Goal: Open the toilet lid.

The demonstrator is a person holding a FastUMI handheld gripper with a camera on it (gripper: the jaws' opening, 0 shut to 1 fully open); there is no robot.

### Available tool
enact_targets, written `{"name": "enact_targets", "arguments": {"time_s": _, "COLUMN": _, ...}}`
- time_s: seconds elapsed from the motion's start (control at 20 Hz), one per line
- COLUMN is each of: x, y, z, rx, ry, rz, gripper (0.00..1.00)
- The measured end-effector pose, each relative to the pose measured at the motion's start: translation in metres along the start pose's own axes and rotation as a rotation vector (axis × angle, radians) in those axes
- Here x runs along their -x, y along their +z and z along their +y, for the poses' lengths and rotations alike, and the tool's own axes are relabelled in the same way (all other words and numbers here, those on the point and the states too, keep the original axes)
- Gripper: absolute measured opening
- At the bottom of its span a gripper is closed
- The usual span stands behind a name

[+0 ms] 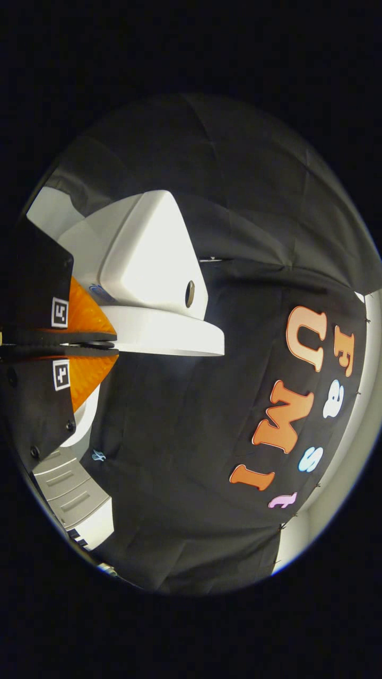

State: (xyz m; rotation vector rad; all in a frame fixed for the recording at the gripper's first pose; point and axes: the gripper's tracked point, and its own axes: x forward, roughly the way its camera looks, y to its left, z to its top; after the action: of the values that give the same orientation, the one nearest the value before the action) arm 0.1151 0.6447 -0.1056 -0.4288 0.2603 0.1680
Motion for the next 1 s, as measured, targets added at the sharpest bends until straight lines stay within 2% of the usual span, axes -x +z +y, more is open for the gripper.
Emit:
{"name": "enact_targets", "arguments": {"time_s": 0.1, "x": 0.000, "y": 0.001, "z": 0.002, "rx": 0.007, "ry": -0.006, "rz": 0.003, "gripper": 0.09}}
{"name": "enact_targets", "arguments": {"time_s": 0.25, "x": -0.003, "y": 0.002, "z": 0.002, "rx": -0.030, "ry": 0.029, "rz": -0.012, "gripper": 0.11}}
{"name": "enact_targets", "arguments": {"time_s": 0.55, "x": -0.006, "y": 0.002, "z": -0.011, "rx": -0.120, "ry": 0.109, "rz": -0.010, "gripper": 0.28}}
{"name": "enact_targets", "arguments": {"time_s": 0.7, "x": -0.006, "y": 0.000, "z": -0.021, "rx": -0.132, "ry": 0.145, "rz": -0.002, "gripper": 0.61}}
{"name": "enact_targets", "arguments": {"time_s": 0.9, "x": 0.003, "y": 0.008, "z": -0.043, "rx": -0.240, "ry": 0.213, "rz": -0.023, "gripper": 0.84}}
{"name": "enact_targets", "arguments": {"time_s": 1.0, "x": 0.007, "y": 0.012, "z": -0.059, "rx": -0.280, "ry": 0.241, "rz": -0.038, "gripper": 0.91}}
